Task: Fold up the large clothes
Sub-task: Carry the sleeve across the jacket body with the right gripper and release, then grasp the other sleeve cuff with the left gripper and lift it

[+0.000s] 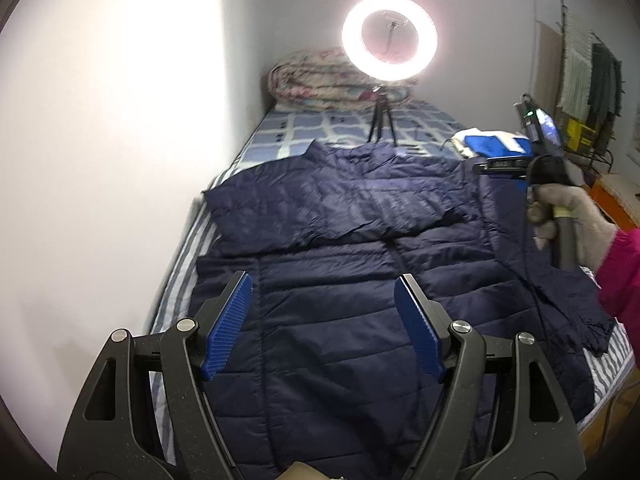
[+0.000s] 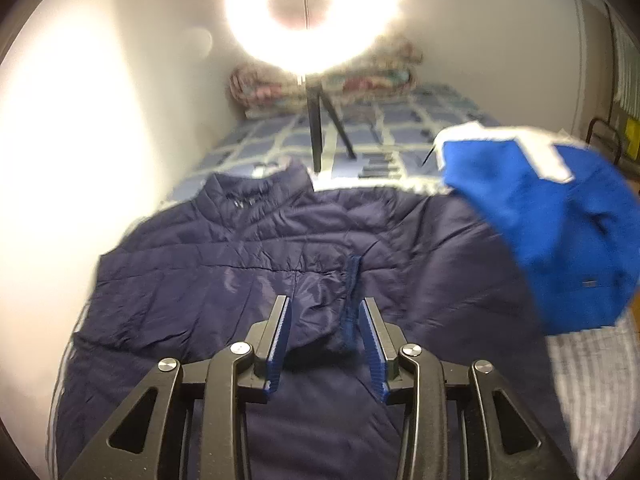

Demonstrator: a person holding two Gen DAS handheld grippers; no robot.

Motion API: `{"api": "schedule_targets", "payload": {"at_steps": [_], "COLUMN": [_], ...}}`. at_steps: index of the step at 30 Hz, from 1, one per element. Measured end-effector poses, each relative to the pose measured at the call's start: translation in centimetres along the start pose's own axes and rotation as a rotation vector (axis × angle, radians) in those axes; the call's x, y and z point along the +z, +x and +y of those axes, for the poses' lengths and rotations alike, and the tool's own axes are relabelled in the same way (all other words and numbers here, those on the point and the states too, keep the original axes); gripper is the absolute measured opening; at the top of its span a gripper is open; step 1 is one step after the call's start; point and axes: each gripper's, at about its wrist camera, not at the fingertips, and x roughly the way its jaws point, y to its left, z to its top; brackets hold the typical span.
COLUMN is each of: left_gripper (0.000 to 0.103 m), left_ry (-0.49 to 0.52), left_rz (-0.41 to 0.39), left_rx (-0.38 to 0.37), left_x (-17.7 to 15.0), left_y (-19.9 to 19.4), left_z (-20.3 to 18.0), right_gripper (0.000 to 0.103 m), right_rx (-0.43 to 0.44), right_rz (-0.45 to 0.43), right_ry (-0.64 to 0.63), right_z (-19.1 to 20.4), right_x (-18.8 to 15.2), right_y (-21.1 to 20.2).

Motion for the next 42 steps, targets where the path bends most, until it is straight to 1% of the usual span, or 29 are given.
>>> {"api": "schedule_targets", "payload": {"at_steps": [3,4,6,9,13,16,19,22,26,28,29,32,33,34,36,39,42], "left_gripper": [0.076,0.076,0.076,0.076,0.076,0.076,0.076,0.076,0.076,0.076,0.076,0.076,0.076,0.076,0.076,0.076,0.076], "left_ry": [0.033,0.041,0.056,0.063,0.059,0.077,0.102,0.127,0.153,0.183,0.206,0.249,0.269,0.283,0.315,0.339,0.358], "left_rz": [-0.039,-0.047,-0.058,-0.061,-0.054,-0.06,-0.063,-0.054,-0.037,-0.022,-0.004,0.045,0.067,0.082,0.118,0.179,0.258], "left_rx": [-0.025,-0.036,-0.074,-0.109,-0.156,-0.192,-0.229,-0.286,-0.36,-0.404,-0.437,-0.507,-0.532,-0.55,-0.59,-0.639,-0.691], "left_x": [0.3,0.3,0.4,0.4,0.5,0.4,0.3,-0.1,-0.8,-1.3,-1.8,-3.0,-3.6,-4.1,-5.2,-6.6,-7.8], "left_y": [-0.9,-1.2,-1.6,-2.1,-2.5,-2.8,-3.1,-3.5,-3.9,-4.0,-3.9,-3.5,-3.3,-3.2,-2.6,-1.4,0.0], "left_z": [-1.5,-2.0,-2.9,-4.3,-6.0,-7.8,-9.6,-11.8,-14.9,-17.0,-18.5,-22.1,-23.7,-24.9,-28.3,-32.2,-36.6], "right_gripper": [0.044,0.044,0.044,0.044,0.046,0.046,0.046,0.046,0.046,0.047,0.047,0.048,0.051,0.052,0.055,0.055,0.056], "right_rx": [0.01,0.004,-0.008,-0.03,-0.063,-0.092,-0.124,-0.137,-0.153,-0.176,-0.185,-0.211,-0.233,-0.275,-0.308,-0.306,-0.341], "right_rz": [-0.051,-0.067,-0.085,-0.109,-0.142,-0.151,-0.159,-0.154,-0.141,-0.128,-0.125,-0.127,-0.134,-0.147,-0.151,-0.139,-0.145], "right_ry": [-0.001,-0.009,-0.03,-0.04,-0.035,-0.023,-0.023,0.001,0.073,0.108,0.122,0.172,0.174,0.165,0.166,0.207,0.223], "right_z": [-0.7,-0.9,-0.9,-1.2,-1.7,-2.3,-2.7,-3.9,-6.9,-8.9,-9.6,-12.0,-12.6,-13.3,-14.1,-16.0,-17.0], "right_x": [-0.6,-1.2,-2.1,-3.7,-6.0,-8.0,-10.2,-12.4,-15.2,-16.8,-17.4,-18.9,-19.2,-19.8,-20.4,-21.2,-21.3], "right_y": [-5.5,-7.9,-11.3,-15.9,-20.8,-23.8,-25.8,-27.5,-29.0,-29.7,-30.0,-31.0,-31.4,-31.9,-32.4,-32.8,-33.4]}}
